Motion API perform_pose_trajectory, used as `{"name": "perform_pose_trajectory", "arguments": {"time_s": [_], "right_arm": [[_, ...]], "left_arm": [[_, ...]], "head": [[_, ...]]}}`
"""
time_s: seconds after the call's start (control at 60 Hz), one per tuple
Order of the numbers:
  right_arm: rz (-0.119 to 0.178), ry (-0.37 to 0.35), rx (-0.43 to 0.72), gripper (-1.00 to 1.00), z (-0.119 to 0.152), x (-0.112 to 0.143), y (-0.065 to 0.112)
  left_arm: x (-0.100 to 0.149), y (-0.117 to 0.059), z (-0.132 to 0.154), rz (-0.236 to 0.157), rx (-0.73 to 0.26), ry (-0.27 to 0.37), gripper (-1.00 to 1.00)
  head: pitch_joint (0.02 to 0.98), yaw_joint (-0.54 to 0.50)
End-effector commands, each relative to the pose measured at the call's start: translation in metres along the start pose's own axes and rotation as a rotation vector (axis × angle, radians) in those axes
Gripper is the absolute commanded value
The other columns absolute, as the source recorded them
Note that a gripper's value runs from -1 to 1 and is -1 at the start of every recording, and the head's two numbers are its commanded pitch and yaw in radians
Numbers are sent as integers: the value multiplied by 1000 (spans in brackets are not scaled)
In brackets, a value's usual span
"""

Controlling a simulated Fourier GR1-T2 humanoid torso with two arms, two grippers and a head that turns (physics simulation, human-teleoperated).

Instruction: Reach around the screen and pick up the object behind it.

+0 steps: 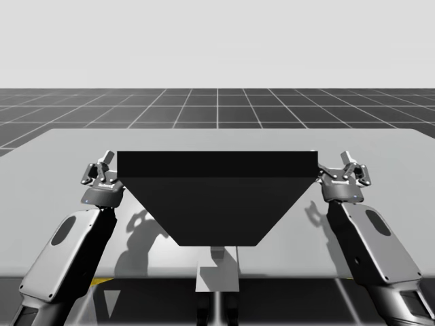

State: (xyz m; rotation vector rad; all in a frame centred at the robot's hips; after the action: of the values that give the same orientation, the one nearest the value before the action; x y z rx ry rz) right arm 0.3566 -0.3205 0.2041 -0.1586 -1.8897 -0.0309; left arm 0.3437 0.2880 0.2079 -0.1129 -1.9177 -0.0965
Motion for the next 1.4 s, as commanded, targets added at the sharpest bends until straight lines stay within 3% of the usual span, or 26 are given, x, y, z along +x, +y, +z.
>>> {"name": "perform_pose_trajectory", "arguments": {"time_s": [0.017, 0.1, 0.167, 0.183, 0.217, 0.283, 0.35, 0.417, 0.467, 0.667, 0.75, 0.833, 0.9, 1.067, 1.2, 1.4], "right_arm": [[17, 9, -7, -1000, 3, -3, 3], [7, 19, 56, -1000, 4, -3, 5], [17, 43, 88, -1000, 4, -3, 6], [-10, 65, 115, -1000, 4, -2, 7], [-29, 75, 135, -1000, 5, -1, 8], [-29, 75, 201, -1000, 9, 2, 9], [-93, 96, 263, -1000, 14, 7, 7], [-98, 88, 317, -1000, 19, 12, 2], [-85, 76, 355, -1000, 24, 15, -2], [-86, 70, 506, -1000, 38, 21, -17], [-92, 65, 554, -1000, 41, 22, -22], [-112, 53, 628, -1000, 45, 22, -23], [-117, 46, 672, -1000, 47, 21, -21], [-83, 25, 794, -1000, 52, 18, -12], [-53, 23, 827, -1000, 56, 14, -5], [-51, 21, 835, -1000, 57, 12, -4]], "left_arm": [[0, -1, 0, -3, -4, 1, -1000], [0, -1, 0, 4, -11, 11, -1000], [-1, -3, 0, 13, -46, 50, -1000], [-2, -3, 0, 20, -82, 82, -1000], [-2, -4, 0, 30, -114, 105, -1000], [1, -4, 3, 46, -183, 165, -1000], [8, -5, 8, 37, -242, 188, -1000], [15, -4, 13, 52, -298, 206, -1000], [21, -4, 19, 64, -356, 235, -1000], [31, 0, 44, 102, -518, 332, -1000], [33, 0, 53, 101, -560, 365, -1000], [30, -1, 61, 70, -603, 403, -1000], [27, -3, 63, 52, -613, 415, -1000], [9, -15, 59, 25, -598, 437, -1000], [-5, -29, 50, 34, -602, 453, -1000], [-21, -46, 31, 58, -572, 435, -1000]], "head": [[41, -31], [42, -30], [46, -30], [49, -30], [50, -31], [50, -33], [51, -33], [55, -34], [59, -35], [67, -38], [68, -36], [66, -34], [67, -34], [70, -29], [72, -27], [80, -24]]}}
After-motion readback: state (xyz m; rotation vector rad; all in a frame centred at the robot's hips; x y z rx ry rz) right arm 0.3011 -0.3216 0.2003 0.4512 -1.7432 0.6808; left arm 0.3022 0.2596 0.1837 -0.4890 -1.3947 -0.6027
